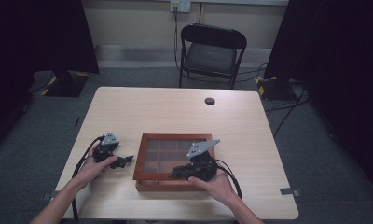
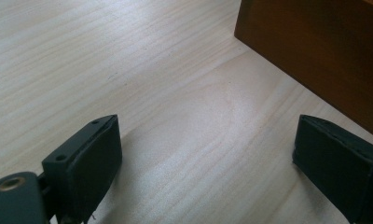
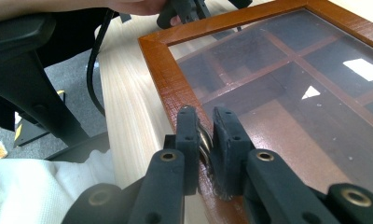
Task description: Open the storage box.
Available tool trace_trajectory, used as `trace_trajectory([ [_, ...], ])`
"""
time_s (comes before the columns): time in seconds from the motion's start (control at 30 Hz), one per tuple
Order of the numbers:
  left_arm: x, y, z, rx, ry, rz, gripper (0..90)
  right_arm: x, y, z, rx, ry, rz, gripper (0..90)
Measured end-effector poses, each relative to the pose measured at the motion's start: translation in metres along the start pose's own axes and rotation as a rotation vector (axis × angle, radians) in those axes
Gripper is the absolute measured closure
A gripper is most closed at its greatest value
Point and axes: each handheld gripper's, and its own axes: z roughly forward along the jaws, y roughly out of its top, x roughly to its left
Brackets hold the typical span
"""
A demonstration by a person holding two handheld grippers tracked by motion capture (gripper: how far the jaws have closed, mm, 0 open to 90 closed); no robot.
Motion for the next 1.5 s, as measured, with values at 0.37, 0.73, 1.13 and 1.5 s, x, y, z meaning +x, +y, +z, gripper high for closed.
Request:
trace_trajectory([
  [0.37, 0.0, 0.0, 0.0, 0.002, 0.0, 0.002, 7.5, 0.0, 0.005, -0.004, -0.005, 0.003, -0.005, 81.5],
  [0.73, 0.0, 0.0, 0.0, 0.001, 0.0, 0.0, 7.5, -0.001, 0.013, -0.01, -0.019, 0.001, -0.008, 81.6],
  [1.13, 0.0, 0.0, 0.0, 0.0, -0.001, -0.001, 7.5, -0.002, 0.02, -0.015, -0.031, 0.0, -0.005, 81.7],
  [1.5, 0.0, 0.0, 0.0, 0.002, -0.001, 0.001, 7.5, -0.004, 0.027, -0.019, -0.047, 0.0, -0.003, 81.7],
])
